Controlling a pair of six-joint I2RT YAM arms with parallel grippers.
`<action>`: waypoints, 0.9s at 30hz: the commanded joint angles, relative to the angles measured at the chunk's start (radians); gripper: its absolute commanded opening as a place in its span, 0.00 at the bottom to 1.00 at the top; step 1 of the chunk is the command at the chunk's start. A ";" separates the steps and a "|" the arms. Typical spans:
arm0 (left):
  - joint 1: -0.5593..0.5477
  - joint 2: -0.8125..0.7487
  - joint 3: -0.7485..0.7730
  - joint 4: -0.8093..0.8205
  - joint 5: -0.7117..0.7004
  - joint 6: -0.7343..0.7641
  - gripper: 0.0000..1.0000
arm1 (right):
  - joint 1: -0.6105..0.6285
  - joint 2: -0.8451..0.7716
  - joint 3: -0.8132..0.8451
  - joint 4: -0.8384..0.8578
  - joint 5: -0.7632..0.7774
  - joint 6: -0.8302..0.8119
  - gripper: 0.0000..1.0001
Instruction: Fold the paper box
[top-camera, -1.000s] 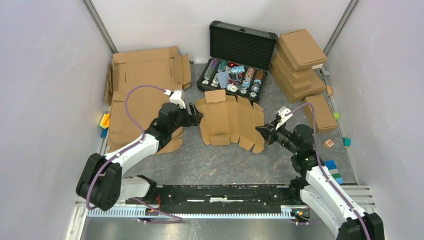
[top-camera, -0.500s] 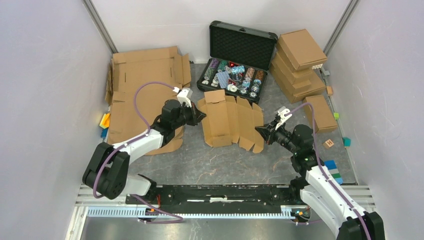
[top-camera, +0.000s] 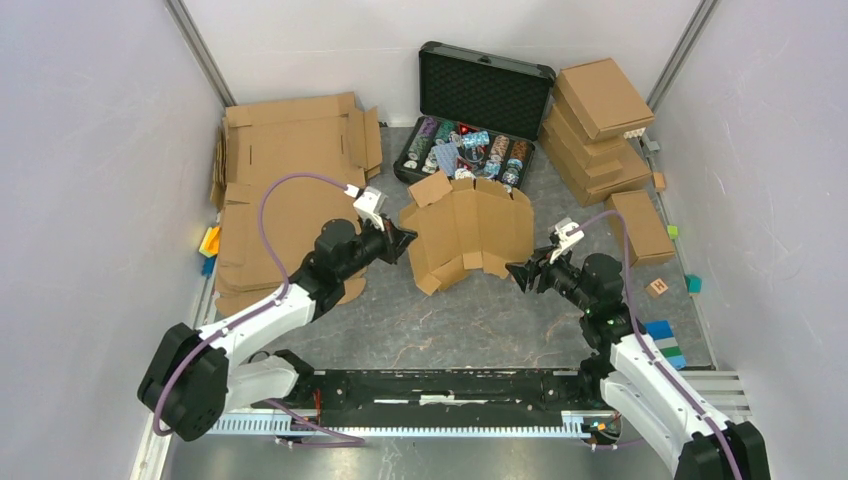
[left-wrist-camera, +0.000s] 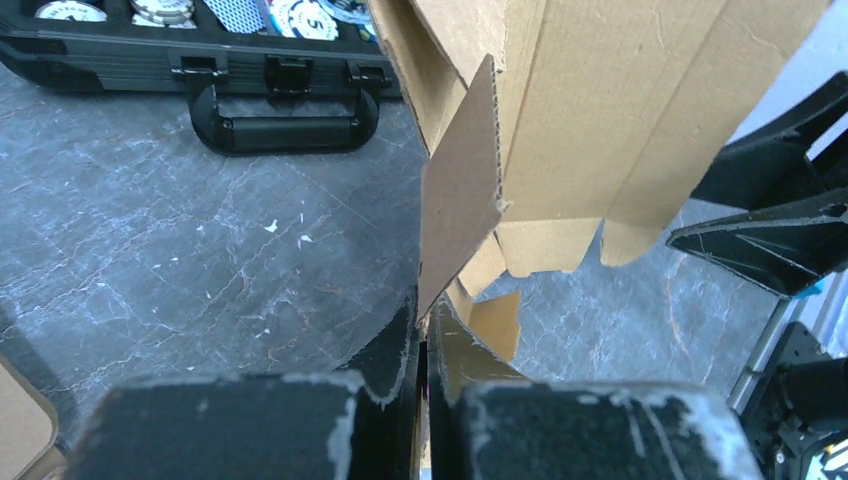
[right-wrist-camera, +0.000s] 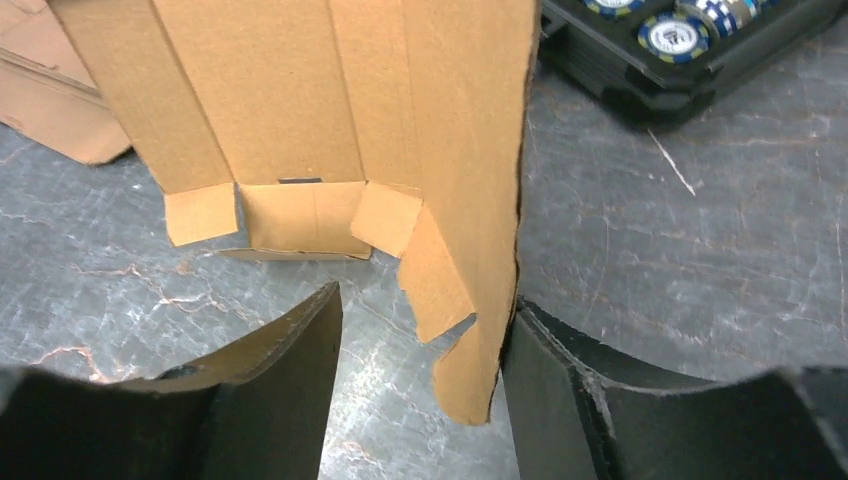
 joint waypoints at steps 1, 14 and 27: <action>-0.029 -0.004 -0.004 0.044 -0.039 0.106 0.02 | 0.003 -0.009 -0.021 -0.010 0.075 -0.007 0.68; -0.035 0.016 0.016 -0.001 0.031 0.185 0.02 | 0.003 0.071 -0.062 0.140 0.196 -0.002 0.98; -0.035 0.017 0.022 -0.018 0.048 0.199 0.02 | -0.024 0.197 -0.054 0.371 0.350 0.010 0.98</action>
